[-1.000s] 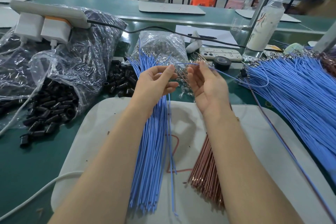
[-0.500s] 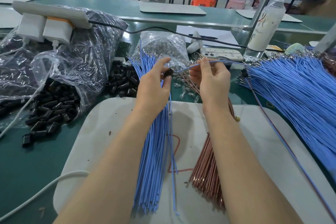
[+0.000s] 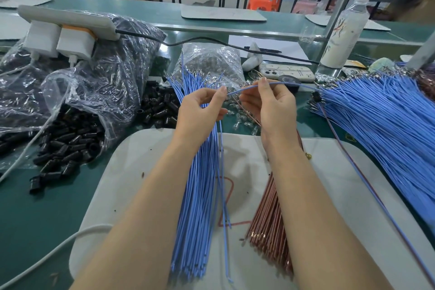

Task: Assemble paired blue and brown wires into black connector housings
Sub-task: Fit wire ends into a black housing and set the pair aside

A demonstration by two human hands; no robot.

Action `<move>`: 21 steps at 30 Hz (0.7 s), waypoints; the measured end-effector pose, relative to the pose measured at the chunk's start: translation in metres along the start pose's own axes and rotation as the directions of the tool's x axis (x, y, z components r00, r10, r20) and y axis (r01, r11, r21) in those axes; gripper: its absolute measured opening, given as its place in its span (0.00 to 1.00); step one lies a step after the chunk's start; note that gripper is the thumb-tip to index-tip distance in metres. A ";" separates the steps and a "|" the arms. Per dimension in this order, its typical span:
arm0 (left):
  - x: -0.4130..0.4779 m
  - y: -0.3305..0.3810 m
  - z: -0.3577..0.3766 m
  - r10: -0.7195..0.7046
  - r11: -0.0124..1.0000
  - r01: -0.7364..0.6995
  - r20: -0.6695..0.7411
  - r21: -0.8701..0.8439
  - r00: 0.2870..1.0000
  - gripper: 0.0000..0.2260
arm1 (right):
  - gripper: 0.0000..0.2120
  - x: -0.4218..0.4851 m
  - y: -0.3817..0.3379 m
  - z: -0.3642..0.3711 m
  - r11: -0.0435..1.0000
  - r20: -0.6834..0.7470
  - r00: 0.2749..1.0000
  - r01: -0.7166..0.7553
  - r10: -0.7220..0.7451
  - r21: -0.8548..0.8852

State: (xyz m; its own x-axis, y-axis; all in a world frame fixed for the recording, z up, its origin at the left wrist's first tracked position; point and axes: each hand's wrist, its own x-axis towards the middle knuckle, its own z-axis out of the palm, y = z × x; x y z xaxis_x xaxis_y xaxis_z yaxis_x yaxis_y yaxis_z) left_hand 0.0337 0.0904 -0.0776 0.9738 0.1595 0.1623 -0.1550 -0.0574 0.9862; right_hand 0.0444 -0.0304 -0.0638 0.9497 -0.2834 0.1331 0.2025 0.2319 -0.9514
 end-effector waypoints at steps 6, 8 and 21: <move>0.001 0.005 -0.002 -0.123 0.976 0.133 0.067 -0.170 0.990 0.05 | 0.10 -0.002 -0.003 0.001 0.993 0.039 0.999 -0.040 0.036 0.107; 0.001 0.006 -0.003 -0.180 0.943 0.207 0.125 -0.261 0.976 0.06 | 0.10 -0.002 -0.005 0.000 0.969 0.068 0.993 -0.111 0.099 0.219; 0.001 0.004 -0.002 -0.115 0.977 0.127 0.077 -0.171 0.990 0.04 | 0.09 -0.001 -0.003 0.001 0.962 0.027 0.986 -0.165 0.163 0.218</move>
State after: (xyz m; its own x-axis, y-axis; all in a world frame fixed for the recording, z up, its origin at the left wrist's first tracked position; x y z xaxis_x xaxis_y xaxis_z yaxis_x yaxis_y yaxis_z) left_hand 0.0341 0.0921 -0.0729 0.9951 0.0884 0.0448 -0.0564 0.1327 0.9895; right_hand 0.0431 -0.0298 -0.0606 0.9761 -0.2167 -0.0162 0.0903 0.4723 -0.8768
